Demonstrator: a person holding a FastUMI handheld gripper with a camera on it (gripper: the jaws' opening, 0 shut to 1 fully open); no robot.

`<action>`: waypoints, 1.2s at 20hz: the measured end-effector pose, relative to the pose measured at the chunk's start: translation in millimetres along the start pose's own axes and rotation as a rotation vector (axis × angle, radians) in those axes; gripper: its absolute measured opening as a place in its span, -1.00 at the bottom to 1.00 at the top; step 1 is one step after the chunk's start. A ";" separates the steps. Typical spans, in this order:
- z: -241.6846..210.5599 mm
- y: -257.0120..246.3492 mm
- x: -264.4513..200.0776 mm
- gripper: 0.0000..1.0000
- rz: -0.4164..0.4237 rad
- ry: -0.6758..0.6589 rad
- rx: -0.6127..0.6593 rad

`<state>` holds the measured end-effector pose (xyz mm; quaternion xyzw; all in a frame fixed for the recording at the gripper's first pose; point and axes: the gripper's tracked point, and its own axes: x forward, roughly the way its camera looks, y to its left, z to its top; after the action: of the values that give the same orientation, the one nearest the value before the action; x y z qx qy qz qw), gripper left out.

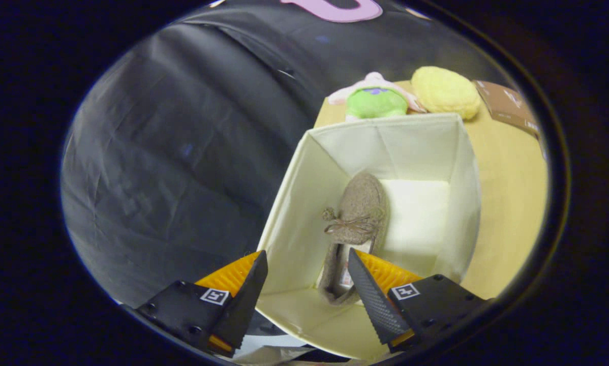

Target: Open the storage box then place both shoes into the box .Put the left shoe in first, then the right shoe, with the right side of both shoes facing outward in a uniform manner.

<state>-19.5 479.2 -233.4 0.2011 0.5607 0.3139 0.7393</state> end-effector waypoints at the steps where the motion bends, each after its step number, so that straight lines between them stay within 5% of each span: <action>1: 3.3 3.0 -7.1 0.87 0.011 -0.019 -0.025; 12: 26.0 -36.1 -102.0 1.00 0.001 -0.224 -0.261; 24: 32.5 -158.9 -206.8 1.00 -0.201 -0.354 -0.341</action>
<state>13.4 223.6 -181.8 0.0687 0.3790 0.2886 0.8765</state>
